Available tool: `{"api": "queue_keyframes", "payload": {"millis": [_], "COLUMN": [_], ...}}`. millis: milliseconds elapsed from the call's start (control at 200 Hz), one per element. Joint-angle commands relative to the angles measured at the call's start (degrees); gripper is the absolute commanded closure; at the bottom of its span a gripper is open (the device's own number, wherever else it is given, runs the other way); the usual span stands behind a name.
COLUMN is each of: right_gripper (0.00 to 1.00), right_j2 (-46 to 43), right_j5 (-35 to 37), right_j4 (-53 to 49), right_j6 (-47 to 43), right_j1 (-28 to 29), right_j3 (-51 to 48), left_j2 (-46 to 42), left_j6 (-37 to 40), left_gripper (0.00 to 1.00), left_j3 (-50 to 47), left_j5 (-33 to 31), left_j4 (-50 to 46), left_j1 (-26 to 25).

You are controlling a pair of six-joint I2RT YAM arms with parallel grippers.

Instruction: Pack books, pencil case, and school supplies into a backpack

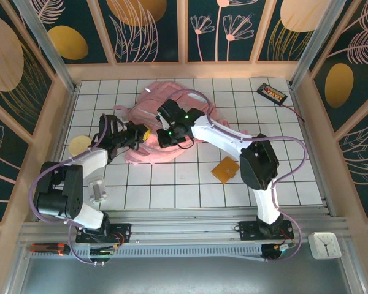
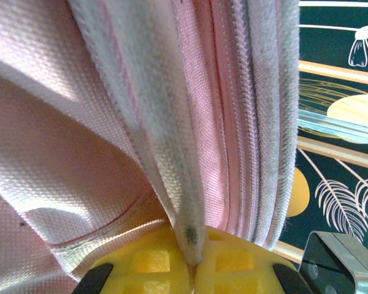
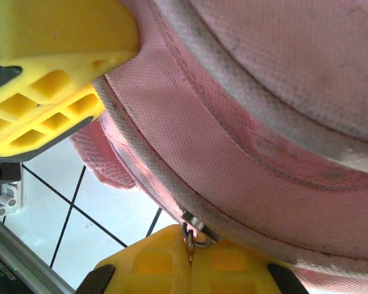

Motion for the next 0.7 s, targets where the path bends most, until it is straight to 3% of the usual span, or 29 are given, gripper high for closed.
{"api": "queue_keyframes", "payload": {"millis": [0, 160, 545, 600, 695], "right_gripper": [0.99, 0.85, 0.87, 0.81, 0.60], "right_j2": [0.14, 0.02, 0.29, 0.31, 0.55], "right_j5": [0.33, 0.78, 1.06, 0.59, 0.58], "right_j4": [-1.53, -1.51, -1.13, -1.11, -0.93], "right_j6": [-0.68, -0.34, 0.60, 1.13, 3.34], "right_j1": [0.47, -0.24, -0.30, -0.36, -0.34], "right_j3": [0.78, 0.27, -0.79, -0.29, 0.59], "left_j2": [-0.79, -0.91, -0.83, -1.04, -1.26], "left_j6": [-0.56, -0.31, -0.56, -0.53, -0.80], "left_gripper": [1.00, 1.00, 1.00, 1.00, 1.00], "left_j3": [1.23, 2.37, 3.35, 3.54, 3.72], "left_j5": [1.28, 1.90, 2.17, 2.09, 2.03], "left_j4": [4.14, 3.60, 3.52, 3.22, 3.16], "left_j1": [-0.52, -0.52, -0.45, -0.47, -0.49]}}
